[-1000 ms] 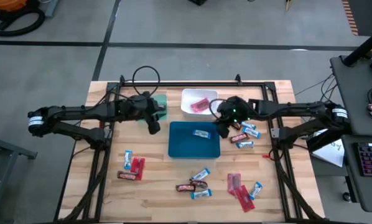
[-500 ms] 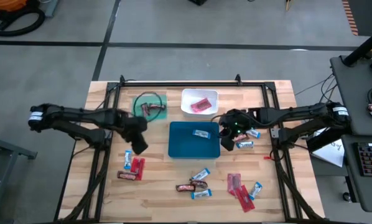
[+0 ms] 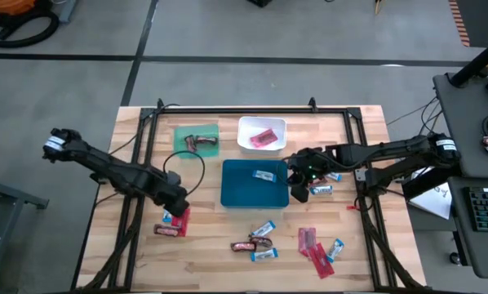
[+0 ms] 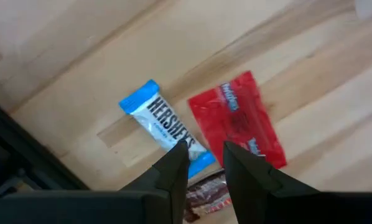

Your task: Sort candy

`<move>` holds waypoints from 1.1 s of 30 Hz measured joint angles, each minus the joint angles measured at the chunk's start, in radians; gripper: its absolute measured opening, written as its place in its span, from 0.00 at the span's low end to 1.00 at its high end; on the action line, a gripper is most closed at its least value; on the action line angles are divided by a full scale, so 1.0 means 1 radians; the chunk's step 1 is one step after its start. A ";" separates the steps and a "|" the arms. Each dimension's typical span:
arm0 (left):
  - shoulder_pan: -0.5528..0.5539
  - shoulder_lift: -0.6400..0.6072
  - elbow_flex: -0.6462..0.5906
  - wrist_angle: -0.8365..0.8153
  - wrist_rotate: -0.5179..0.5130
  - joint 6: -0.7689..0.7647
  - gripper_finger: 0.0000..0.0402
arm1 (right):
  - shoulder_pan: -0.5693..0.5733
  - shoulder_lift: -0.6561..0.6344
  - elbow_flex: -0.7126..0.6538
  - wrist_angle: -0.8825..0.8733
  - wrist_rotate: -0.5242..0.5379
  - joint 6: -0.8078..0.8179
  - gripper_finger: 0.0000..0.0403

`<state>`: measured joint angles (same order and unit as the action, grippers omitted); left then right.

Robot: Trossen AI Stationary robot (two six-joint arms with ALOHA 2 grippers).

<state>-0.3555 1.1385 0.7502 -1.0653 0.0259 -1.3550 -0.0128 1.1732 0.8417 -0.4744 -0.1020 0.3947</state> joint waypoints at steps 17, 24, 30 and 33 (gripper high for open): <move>-0.021 0.286 0.000 -0.024 -0.035 -0.047 0.51 | 0.058 0.000 0.000 0.000 0.000 -0.002 0.02; -0.023 0.363 -0.001 0.000 -0.034 -0.044 0.47 | 0.074 0.000 0.000 0.000 0.000 -0.002 0.02; -0.023 0.384 -0.021 0.069 -0.034 -0.034 0.42 | 0.074 0.001 0.000 0.000 0.000 -0.002 0.02; -0.023 0.381 -0.049 0.105 -0.031 -0.040 0.41 | 0.074 0.001 0.000 0.000 0.000 -0.002 0.02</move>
<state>-0.3782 1.5192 0.7010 -0.9604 -0.0051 -1.3951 0.0616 1.1744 0.8417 -0.4744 -0.1024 0.3931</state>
